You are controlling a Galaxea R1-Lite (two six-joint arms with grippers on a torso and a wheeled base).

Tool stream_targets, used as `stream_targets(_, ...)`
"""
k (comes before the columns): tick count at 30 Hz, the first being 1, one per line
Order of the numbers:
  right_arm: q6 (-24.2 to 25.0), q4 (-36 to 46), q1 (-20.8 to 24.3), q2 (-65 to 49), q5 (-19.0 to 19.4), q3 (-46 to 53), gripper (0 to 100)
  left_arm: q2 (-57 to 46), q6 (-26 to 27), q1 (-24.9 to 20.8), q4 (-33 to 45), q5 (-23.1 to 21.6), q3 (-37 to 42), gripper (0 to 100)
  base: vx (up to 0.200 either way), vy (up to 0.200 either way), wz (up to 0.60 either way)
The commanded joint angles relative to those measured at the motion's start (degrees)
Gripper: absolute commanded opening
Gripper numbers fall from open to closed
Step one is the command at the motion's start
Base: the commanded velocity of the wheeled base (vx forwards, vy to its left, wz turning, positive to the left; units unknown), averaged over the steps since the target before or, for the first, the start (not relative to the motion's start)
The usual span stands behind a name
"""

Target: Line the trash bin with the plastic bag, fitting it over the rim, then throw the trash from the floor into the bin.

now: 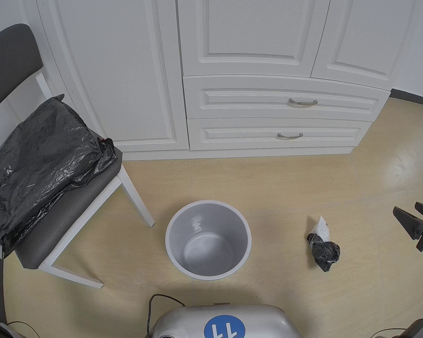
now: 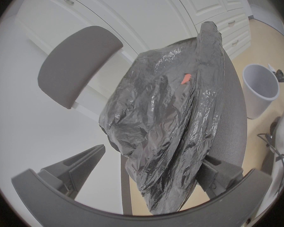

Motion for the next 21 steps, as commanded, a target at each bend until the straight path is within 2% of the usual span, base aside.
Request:
stream_targets(1,0.0,0.0,0.0,0.0,0.0,0.0,100,-3.9,-2.5,0.4,-1.2,-0.1,1.0,100,0.0,0.0,0.0)
stream_targets(10,0.0,0.0,-0.1,0.0,0.0,-0.2,100,-5.3,-4.6,0.3,-0.8,-0.4,0.5,100,0.0,0.0,0.0)
stream_targets(12,0.0,0.0,-0.1,0.0,0.0,-0.2,100,-4.5,-7.1,-0.8,-0.2,-0.9,0.4,100,0.0,0.0,0.0)
stream_targets(15,0.0,0.0,-0.1,0.0,0.0,-0.2,100,-2.3,-9.6,-3.2,0.1,-1.7,0.0,100,0.0,0.0,0.0)
stream_targets(16,0.0,0.1,-0.1,0.0,0.0,-0.2,100,1.8,-11.7,-5.4,-0.2,-1.8,-0.7,100,0.0,0.0,0.0)
stream_targets(21,0.1,0.0,-0.1,0.0,0.0,-0.2,100,6.8,-13.5,-5.6,-0.7,-1.4,-3.2,100,0.0,0.0,0.0)
